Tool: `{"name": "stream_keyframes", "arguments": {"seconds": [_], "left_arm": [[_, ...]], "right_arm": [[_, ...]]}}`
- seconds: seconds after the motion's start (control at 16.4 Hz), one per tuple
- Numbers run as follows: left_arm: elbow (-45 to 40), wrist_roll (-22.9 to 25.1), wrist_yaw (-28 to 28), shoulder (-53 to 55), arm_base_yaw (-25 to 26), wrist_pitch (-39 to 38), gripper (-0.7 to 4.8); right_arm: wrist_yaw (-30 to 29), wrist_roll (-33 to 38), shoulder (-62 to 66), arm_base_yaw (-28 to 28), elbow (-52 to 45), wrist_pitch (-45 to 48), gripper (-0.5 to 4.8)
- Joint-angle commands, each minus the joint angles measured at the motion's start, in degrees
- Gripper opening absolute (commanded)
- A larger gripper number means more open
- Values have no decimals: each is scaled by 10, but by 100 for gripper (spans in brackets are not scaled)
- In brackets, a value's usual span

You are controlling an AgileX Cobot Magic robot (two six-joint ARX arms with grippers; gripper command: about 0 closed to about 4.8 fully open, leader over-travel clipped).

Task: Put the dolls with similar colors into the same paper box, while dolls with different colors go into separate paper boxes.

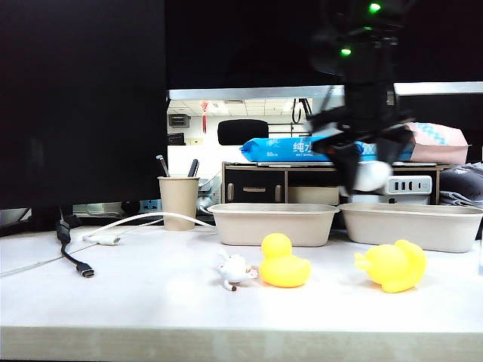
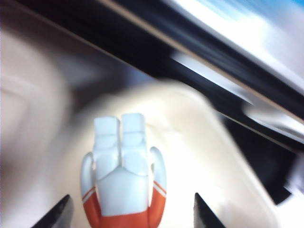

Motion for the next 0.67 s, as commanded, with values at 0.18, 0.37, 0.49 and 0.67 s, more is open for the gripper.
{"name": "stream_keyframes", "arguments": {"seconds": [0.18,0.37,0.49,0.67], "left_arm": [[0,2,2,-15,24,19,-5],[0,2,0,-15,48,20,-5],[0,2,2,-15,48,20,-5],[0,2,2,-15,48,19,-5]], "right_arm": [[-1,19,-5,-37,2,-2,103],[-3,19,0,-40,2,1,103],[-3,19,5,-40,2,4,143],[-3,21,7,-40,2,4,222]]}}
